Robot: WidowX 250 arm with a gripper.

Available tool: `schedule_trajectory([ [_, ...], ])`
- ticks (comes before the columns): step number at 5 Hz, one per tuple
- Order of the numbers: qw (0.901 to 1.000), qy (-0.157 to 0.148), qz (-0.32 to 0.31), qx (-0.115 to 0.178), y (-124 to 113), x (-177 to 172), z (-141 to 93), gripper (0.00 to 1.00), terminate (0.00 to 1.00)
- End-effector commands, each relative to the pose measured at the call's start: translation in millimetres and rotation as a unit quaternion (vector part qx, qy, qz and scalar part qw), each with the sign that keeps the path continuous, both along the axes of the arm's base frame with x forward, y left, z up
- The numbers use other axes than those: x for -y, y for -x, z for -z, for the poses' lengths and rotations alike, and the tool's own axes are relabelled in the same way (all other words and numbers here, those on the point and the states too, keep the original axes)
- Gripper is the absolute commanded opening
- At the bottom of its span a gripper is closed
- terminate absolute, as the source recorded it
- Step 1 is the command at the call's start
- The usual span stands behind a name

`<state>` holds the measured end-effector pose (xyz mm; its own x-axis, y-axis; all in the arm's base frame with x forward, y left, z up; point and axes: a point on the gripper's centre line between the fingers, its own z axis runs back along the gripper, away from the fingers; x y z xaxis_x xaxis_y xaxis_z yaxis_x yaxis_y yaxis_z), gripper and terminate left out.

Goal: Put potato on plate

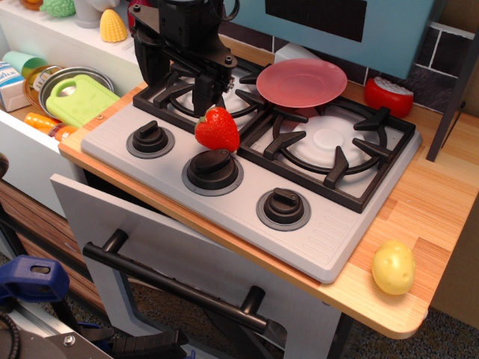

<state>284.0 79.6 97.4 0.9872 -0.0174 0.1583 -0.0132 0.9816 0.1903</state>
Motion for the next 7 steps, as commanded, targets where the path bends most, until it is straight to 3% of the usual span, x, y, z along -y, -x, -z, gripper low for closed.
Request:
schedule_trajectory([
  [1,1.0000,0.000,0.000,0.000,0.0,0.0,0.0,1.00,0.00],
  [3,0.9985,-0.042,-0.035,0.005,-18.8,82.3,-43.0,1.00,0.00],
  [4,0.9969,0.005,-0.079,0.002,-27.8,125.9,-45.4,1.00,0.00],
  [5,0.9949,0.032,-0.096,0.001,-18.9,159.7,-14.5,1.00,0.00],
  [6,0.9908,0.085,-0.105,-0.005,-6.5,171.8,9.0,1.00,0.00],
  [7,0.9897,0.115,-0.082,0.025,5.6,170.1,22.9,1.00,0.00],
])
